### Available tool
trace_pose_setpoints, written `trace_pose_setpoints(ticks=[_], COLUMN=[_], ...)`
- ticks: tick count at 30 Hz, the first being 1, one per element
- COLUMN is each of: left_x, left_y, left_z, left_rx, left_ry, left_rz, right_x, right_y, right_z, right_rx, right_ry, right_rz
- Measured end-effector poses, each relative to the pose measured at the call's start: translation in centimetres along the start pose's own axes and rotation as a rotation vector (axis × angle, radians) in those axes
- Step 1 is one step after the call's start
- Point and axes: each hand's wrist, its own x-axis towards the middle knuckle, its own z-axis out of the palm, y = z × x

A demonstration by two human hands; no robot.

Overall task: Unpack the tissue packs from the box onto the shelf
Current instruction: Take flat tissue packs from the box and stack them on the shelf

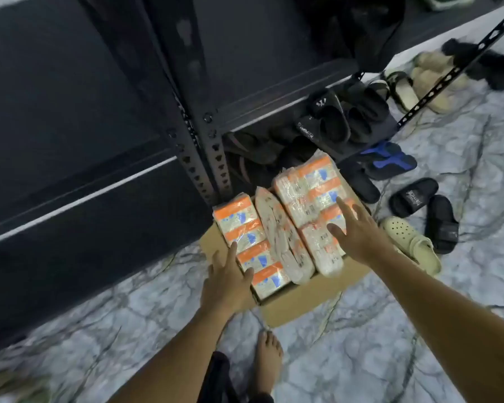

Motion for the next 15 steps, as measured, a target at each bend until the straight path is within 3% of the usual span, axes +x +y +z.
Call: trace_pose_setpoints(ticks=[7,15], left_x=[5.6,8.5], left_y=[-0.4,-0.6], left_z=[5.9,9.4], left_rx=[-0.03,-0.148], left_ry=[0.117,0.233], left_rz=[-0.047,-0.025], right_x=[7.0,12.2], right_y=[6.2,8.3], right_z=[2.6,3.3], right_rx=[-0.047,-0.006], right_ry=[0.047,-0.083], right_rz=[-0.085,-0.159])
